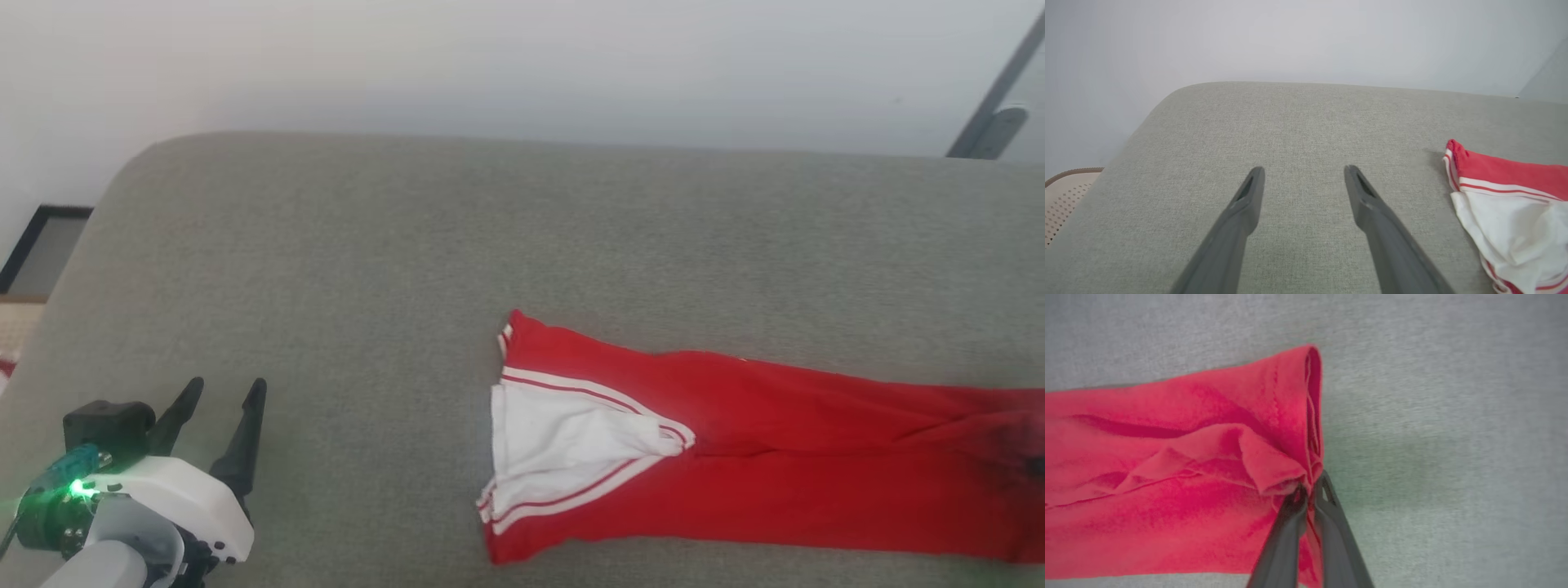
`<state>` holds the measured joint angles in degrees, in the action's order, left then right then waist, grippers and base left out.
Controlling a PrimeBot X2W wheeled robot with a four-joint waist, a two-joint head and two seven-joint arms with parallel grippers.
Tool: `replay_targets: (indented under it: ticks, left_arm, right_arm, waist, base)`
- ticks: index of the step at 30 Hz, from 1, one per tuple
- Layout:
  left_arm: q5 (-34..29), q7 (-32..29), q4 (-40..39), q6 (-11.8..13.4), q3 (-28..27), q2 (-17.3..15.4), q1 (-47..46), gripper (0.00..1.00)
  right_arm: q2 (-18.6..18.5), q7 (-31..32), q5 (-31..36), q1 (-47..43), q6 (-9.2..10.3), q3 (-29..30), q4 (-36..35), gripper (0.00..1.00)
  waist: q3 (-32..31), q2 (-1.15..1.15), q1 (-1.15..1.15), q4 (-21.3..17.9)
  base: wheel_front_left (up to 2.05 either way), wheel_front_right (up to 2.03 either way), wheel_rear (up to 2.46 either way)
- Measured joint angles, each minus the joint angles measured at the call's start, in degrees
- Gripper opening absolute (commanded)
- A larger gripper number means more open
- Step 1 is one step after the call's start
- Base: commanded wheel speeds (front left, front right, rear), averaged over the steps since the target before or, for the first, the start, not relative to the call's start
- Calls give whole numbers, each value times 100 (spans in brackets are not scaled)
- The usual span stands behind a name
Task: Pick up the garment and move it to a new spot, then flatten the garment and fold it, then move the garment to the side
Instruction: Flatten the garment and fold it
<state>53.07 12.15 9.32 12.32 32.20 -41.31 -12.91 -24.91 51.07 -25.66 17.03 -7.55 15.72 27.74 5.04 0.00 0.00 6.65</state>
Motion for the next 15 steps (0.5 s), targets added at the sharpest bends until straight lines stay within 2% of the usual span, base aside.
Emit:
replay_targets:
  ticks: [3,9,11,15]
  left_arm:
    - [33,8,43,-18,0,2,29,100]
    - [88,48,111,-57,-12,-3,126,100]
    - [89,49,113,-71,-14,-20,166,100]
    - [105,42,88,-75,0,-56,235,100]
  right_arm:
    - [-79,-14,-3,69,1,47,47,0]
    - [19,107,-382,122,1,12,-87,0]
    - [151,226,-560,97,3,-31,-278,0]
    - [643,576,-1018,-36,4,-124,-1006,0]
  waist:
    - [-73,0,0,-118]
    - [-268,0,0,-308]
    - [-345,0,0,-354]
    - [-498,0,0,-415]
  base:
    - [0,0,0]
    - [0,0,0]
    - [0,0,0]
    - [0,0,0]
